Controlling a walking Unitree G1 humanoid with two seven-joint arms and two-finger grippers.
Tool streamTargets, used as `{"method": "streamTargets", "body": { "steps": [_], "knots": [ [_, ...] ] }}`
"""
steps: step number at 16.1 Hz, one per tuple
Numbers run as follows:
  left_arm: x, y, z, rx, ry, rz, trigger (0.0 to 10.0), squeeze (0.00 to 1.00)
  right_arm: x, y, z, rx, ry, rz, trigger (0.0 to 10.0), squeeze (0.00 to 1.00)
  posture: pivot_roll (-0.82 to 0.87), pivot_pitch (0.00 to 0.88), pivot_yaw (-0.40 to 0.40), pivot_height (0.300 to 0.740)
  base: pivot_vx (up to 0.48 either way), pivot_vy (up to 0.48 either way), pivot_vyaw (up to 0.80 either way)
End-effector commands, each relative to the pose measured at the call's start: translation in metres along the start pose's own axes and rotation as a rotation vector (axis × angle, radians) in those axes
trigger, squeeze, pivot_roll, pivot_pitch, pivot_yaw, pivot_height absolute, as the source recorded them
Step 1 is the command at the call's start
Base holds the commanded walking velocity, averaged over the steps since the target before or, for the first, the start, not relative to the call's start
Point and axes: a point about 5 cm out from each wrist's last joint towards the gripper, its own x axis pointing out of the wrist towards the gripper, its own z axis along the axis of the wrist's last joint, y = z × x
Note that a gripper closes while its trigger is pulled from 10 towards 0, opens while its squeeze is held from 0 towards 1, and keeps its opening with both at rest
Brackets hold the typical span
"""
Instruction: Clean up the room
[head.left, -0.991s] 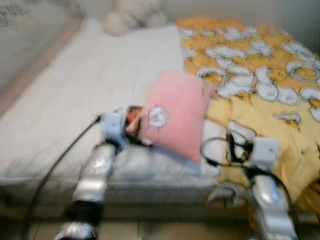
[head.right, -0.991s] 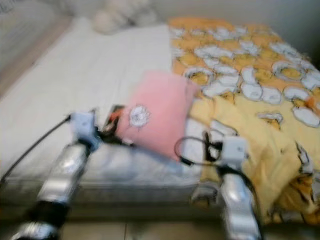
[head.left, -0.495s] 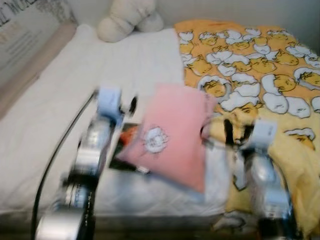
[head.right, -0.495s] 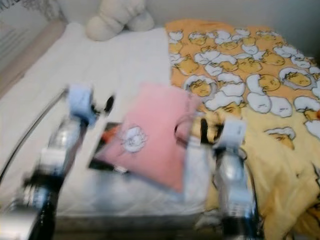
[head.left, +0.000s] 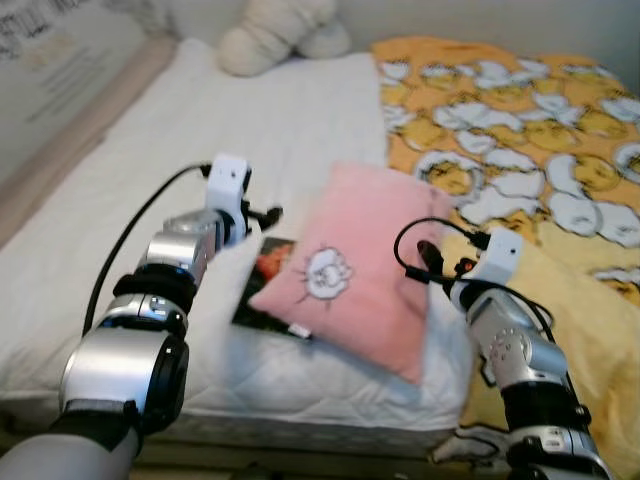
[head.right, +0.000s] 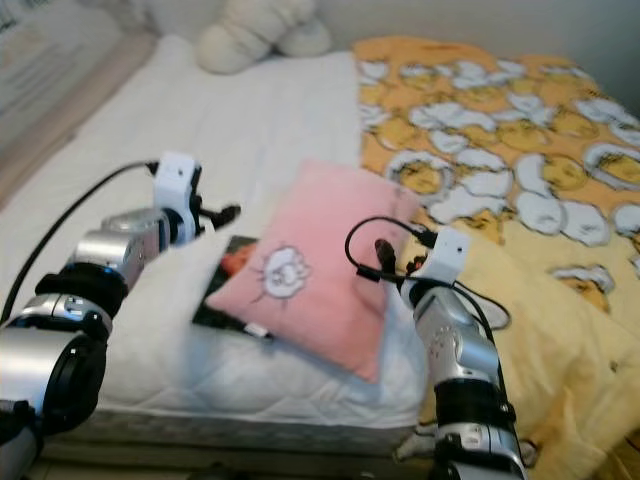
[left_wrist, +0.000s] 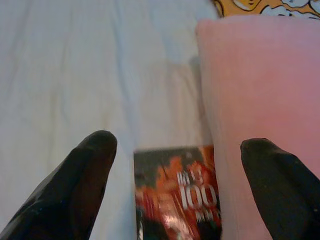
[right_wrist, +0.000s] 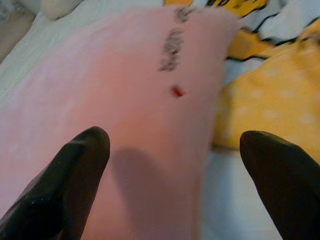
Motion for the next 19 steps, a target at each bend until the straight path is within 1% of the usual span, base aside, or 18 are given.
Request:
{"method": "streamTargets", "body": {
  "steps": [1, 2, 3, 4, 5, 6, 7, 8, 9, 10, 11, 12, 13, 14, 15, 17, 18, 19],
  "knots": [
    [0.004, -0.010, 0.009, -0.031, -0.001, -0.053, 10.0, 0.00, 0.004, 0.002, 0.001, 0.034, 0.016, 0.011, 10.0, 0.00, 0.03, 0.000, 0.014, 0.740, 0.000, 0.000, 0.00],
    [0.005, -0.013, 0.007, -0.036, 0.007, -0.063, 10.0, 0.00, 0.005, 0.001, 0.000, 0.043, 0.022, 0.005, 10.0, 0.00, 0.03, 0.000, 0.013, 0.740, 0.000, 0.000, 0.00],
    [0.007, -0.019, 0.004, -0.024, 0.018, -0.096, 10.0, 0.00, 0.007, 0.002, -0.001, 0.053, 0.025, 0.003, 10.0, 0.00, 0.03, 0.000, 0.013, 0.740, 0.000, 0.000, 0.00],
    [0.009, -0.025, 0.002, -0.005, 0.018, -0.114, 10.0, 0.00, 0.005, 0.002, 0.000, 0.083, 0.014, 0.008, 10.0, 0.00, 0.03, 0.000, 0.015, 0.740, 0.000, 0.000, 0.00],
    [0.014, -0.038, -0.002, 0.041, 0.032, -0.150, 10.0, 0.00, -0.001, -0.001, -0.002, 0.116, 0.004, -0.015, 10.0, 0.00, 0.03, 0.000, 0.004, 0.740, 0.000, 0.000, 0.00],
    [0.016, -0.046, -0.007, 0.074, 0.054, -0.173, 10.0, 0.00, -0.005, -0.004, -0.007, 0.137, 0.011, -0.041, 10.0, 0.00, 0.02, 0.008, 0.012, 0.740, 0.000, 0.000, 0.00],
    [0.017, -0.050, -0.009, 0.088, 0.066, -0.186, 10.0, 0.00, -0.006, -0.006, -0.009, 0.141, 0.013, -0.056, 10.0, 0.00, 0.01, 0.019, 0.016, 0.740, 0.000, 0.000, 0.00],
    [0.020, -0.060, -0.014, 0.127, 0.087, -0.219, 10.0, 0.00, -0.011, -0.011, -0.019, 0.166, 0.030, -0.092, 10.0, 0.00, 0.01, 0.047, 0.021, 0.740, 0.000, 0.000, 0.00],
    [0.022, -0.068, -0.016, 0.146, 0.094, -0.232, 10.0, 0.00, -0.014, -0.017, -0.032, 0.203, 0.073, -0.120, 10.0, 0.00, 0.00, 0.055, 0.030, 0.740, 0.000, 0.000, 0.00],
    [0.022, -0.071, -0.017, 0.159, 0.101, -0.245, 10.0, 0.00, -0.016, -0.017, -0.042, 0.226, 0.100, -0.135, 10.0, 0.00, -0.01, 0.052, 0.041, 0.740, 0.000, 0.000, 0.00],
    [0.023, -0.077, -0.019, 0.189, 0.104, -0.273, 10.0, 0.00, -0.018, -0.015, -0.045, 0.245, 0.103, -0.135, 10.0, 0.00, -0.01, 0.048, 0.043, 0.740, 0.000, 0.000, 0.00],
    [0.023, -0.078, -0.019, 0.188, 0.103, -0.284, 10.0, 0.00, -0.019, -0.014, -0.045, 0.243, 0.102, -0.135, 10.0, 0.00, -0.01, 0.046, 0.043, 0.740, 0.000, 0.000, 0.00],
    [0.024, -0.085, -0.019, 0.186, 0.095, -0.311, 10.0, 0.00, -0.018, -0.014, -0.051, 0.234, 0.143, -0.123, 10.0, 0.00, -0.02, 0.044, 0.053, 0.740, 0.000, 0.000, 0.00],
    [0.026, -0.094, -0.024, 0.220, 0.103, -0.334, 10.0, 0.00, -0.015, -0.014, -0.060, 0.215, 0.179, -0.128, 10.0, 0.00, -0.03, 0.042, 0.061, 0.740, 0.000, 0.000, 0.00],
    [0.026, -0.098, -0.027, 0.258, 0.109, -0.349, 10.0, 0.00, -0.012, -0.012, -0.063, 0.213, 0.192, -0.123, 10.0, 0.00, -0.03, 0.040, 0.067, 0.740, 0.000, 0.000, 0.00],
    [0.026, -0.102, -0.032, 0.302, 0.122, -0.381, 10.0, 0.00, -0.004, -0.008, -0.069, 0.218, 0.222, -0.112, 10.0, 0.00, -0.03, 0.040, 0.073, 0.740, 0.000, 0.000, 0.00],
    [0.026, -0.099, -0.031, 0.319, 0.121, -0.367, 10.0, 0.00, -0.003, -0.009, -0.070, 0.202, 0.224, -0.122, 10.0, 0.00, -0.03, 0.040, 0.074, 0.740, 0.000, 0.000, 0.00],
    [0.025, -0.091, -0.026, 0.341, 0.109, -0.331, 10.0, 0.00, -0.001, -0.010, -0.068, 0.183, 0.217, -0.130, 10.0, 0.00, -0.03, 0.036, 0.076, 0.740, 0.000, 0.000, 0.00]
  ]
}}
